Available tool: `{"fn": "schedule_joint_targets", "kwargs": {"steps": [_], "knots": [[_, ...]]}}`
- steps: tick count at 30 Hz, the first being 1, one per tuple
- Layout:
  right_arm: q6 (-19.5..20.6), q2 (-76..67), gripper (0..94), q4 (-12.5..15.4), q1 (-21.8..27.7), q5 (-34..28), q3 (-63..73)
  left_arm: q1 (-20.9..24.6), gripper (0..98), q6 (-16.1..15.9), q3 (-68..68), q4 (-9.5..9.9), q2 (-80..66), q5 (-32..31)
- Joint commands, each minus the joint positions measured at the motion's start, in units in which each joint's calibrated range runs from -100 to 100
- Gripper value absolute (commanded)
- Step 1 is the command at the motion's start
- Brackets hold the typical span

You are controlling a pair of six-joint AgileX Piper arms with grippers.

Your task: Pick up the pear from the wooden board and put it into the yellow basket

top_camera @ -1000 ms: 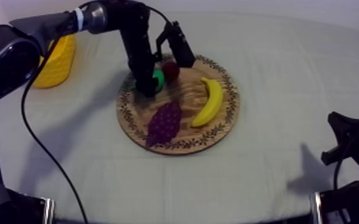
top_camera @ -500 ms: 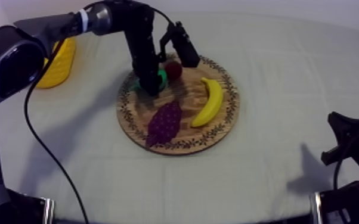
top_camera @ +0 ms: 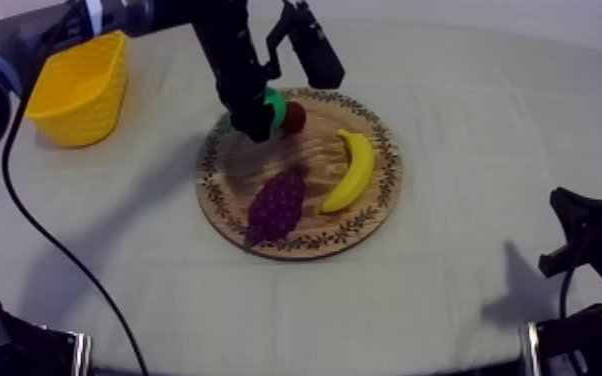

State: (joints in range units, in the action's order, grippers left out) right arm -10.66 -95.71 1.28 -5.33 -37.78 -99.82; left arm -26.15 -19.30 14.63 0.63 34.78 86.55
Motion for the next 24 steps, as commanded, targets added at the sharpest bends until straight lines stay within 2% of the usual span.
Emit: {"fn": "schedule_joint_targets", "kwargs": {"steps": [1,12,16,24], "knots": [[-0.06,-0.04,0.4,0.01,-0.03,-0.04,0.05,-0.18,42.3,0.18,0.08,0.13,-3.88,1.22],[-0.06,-0.04,0.4,0.01,-0.03,-0.04,0.05,0.19,41.4,1.40,1.74,0.28,-14.77,5.29],[-0.06,-0.04,0.4,0.01,-0.03,-0.04,0.05,1.34,40.3,3.00,2.59,0.18,-17.60,5.96],[-0.06,-0.04,0.4,0.01,-0.03,-0.04,0.05,5.47,38.5,8.21,1.20,-0.40,-24.00,6.27]]}}
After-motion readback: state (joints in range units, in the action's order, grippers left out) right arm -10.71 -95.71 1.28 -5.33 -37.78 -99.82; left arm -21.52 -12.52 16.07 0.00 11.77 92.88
